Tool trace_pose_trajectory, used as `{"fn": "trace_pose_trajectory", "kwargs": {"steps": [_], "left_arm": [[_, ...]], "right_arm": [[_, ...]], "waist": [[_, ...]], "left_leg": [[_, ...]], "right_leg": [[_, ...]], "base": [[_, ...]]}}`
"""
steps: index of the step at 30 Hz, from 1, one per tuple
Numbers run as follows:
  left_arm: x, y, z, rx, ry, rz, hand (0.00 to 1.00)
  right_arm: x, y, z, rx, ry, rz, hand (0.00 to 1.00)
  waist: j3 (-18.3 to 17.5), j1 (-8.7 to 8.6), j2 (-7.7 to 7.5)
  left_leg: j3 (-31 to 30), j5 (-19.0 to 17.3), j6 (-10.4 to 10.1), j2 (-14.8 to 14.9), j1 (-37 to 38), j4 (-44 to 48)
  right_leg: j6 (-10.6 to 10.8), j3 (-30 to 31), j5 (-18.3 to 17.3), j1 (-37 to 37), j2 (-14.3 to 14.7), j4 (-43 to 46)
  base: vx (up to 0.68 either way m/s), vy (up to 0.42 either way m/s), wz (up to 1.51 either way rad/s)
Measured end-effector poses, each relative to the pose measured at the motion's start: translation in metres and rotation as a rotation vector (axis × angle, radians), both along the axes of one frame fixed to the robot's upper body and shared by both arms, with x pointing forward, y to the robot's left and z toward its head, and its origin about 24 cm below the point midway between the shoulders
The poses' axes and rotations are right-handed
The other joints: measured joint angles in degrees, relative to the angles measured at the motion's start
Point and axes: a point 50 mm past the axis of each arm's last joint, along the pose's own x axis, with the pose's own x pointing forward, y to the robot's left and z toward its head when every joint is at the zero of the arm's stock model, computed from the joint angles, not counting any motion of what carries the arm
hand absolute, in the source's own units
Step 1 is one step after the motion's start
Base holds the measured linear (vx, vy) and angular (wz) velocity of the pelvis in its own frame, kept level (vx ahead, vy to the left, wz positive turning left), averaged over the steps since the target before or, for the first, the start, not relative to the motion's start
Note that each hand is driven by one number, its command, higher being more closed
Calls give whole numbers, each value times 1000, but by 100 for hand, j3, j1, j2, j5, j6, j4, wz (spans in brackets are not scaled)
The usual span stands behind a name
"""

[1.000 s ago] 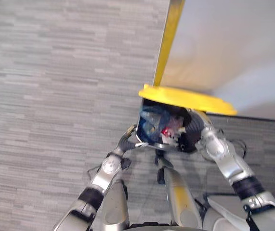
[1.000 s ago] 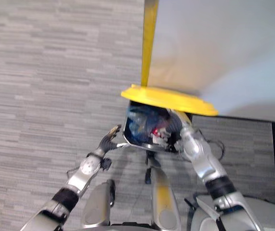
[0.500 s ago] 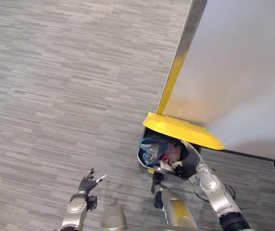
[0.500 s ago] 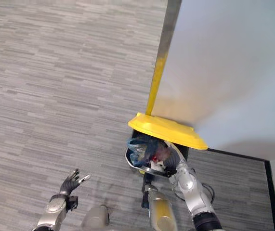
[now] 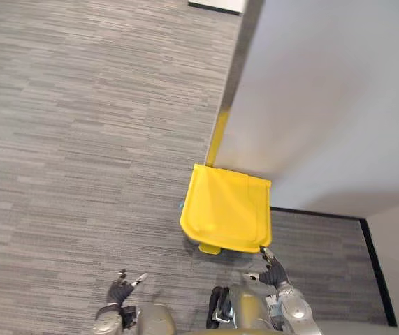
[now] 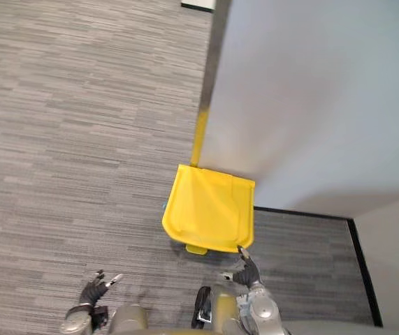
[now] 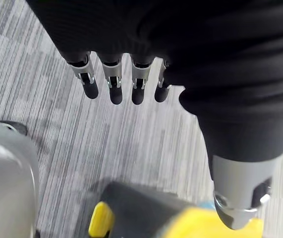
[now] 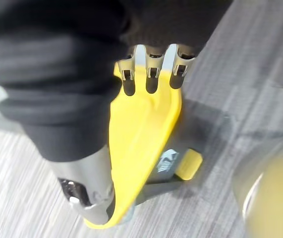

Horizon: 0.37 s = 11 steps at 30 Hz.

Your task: Gather rubbish on tea table into small bin, then transfer packed bag to large trash can.

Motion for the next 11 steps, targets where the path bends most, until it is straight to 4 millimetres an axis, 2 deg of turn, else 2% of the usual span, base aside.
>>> {"fn": "trace_pose_trajectory", "kwargs": {"steps": [1,2,3,7,9,11], "left_arm": [[2,-7,-1,-18,-4,-2,0],[5,-16,-3,-43,-6,-5,0],[6,-20,-3,-53,-12,-5,0],[6,-18,-3,-42,-10,4,0],[4,-15,-5,-35,12,9,0],[2,-11,-7,-26,38,11,0]], "right_arm": [[-4,-2,-7,9,33,-32,0],[-14,-11,-17,13,98,-83,0],[-21,-17,-23,21,132,-134,0],[-34,-31,-32,15,199,-208,0],[-34,-35,-32,11,205,-220,0],[-33,-35,-35,9,222,-216,0]], "waist": [[-17,-57,-22],[-47,-156,146],[-131,-159,247],[-159,-168,307],[-191,-165,313],[-212,-157,318]], "left_leg": [[74,100,-28,-115,55,-129],[67,264,-64,-75,143,-362],[85,424,-81,-61,237,-629],[125,789,-50,-127,473,-1199],[153,857,-57,-151,524,-1299],[235,928,19,-210,630,-1411]], "right_leg": [[-44,71,-177,174,-88,-137],[-103,1,44,328,57,-467],[-138,4,194,381,143,-711],[-188,14,417,493,213,-1028],[-176,38,536,561,230,-1185],[-140,129,714,688,234,-1423]], "base": [[-52,-163,-31],[-50,-153,-14],[-33,-99,-7],[-25,-39,-3],[-51,23,-4],[-62,65,-13]]}}
